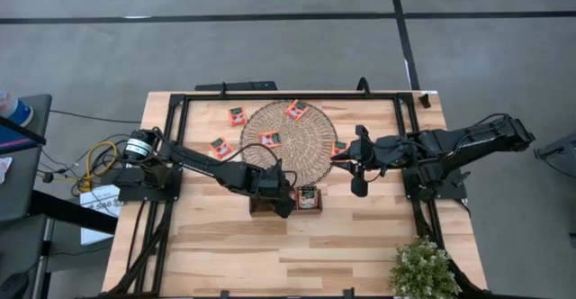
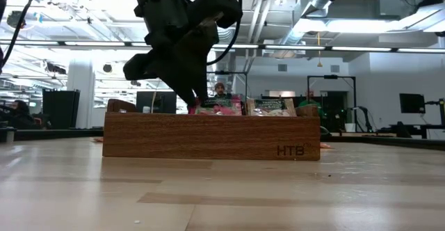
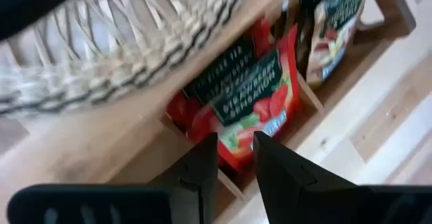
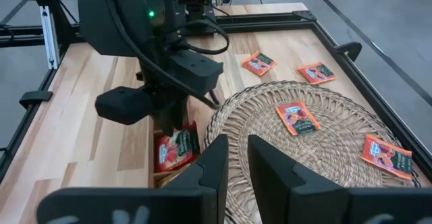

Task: Pick & Place Tea
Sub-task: Put the red tea bag into the middle section of the wooden organizer, then put the orange tea bag into the left section of the wooden organizer

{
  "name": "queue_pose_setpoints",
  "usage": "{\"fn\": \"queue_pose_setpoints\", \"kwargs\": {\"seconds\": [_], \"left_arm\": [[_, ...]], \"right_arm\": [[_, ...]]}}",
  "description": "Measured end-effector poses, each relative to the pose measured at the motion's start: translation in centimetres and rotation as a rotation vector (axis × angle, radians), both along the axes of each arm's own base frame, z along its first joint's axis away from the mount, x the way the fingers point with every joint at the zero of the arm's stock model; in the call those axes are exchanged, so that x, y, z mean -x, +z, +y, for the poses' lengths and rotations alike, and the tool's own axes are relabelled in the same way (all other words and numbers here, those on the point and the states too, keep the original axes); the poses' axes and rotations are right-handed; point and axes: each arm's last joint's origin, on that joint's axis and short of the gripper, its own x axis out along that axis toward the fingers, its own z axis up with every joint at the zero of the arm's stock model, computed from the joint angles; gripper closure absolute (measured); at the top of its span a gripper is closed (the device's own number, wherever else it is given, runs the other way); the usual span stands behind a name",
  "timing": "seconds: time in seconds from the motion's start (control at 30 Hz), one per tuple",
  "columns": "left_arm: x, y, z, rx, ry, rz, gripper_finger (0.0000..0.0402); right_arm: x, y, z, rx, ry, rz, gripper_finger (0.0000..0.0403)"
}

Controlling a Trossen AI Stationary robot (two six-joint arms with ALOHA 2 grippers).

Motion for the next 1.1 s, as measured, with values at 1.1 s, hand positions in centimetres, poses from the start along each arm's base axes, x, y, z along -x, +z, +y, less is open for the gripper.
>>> {"fn": "queue_pose_setpoints", "kwargs": {"seconds": [1.1], "left_arm": [[10.6, 5.9, -0.7, -0.483, -0.047, 0.354, 0.0315]], "right_arm": [[0.2, -1.0, -3.8, 0.009, -0.163, 0.117, 0.0354]]}}
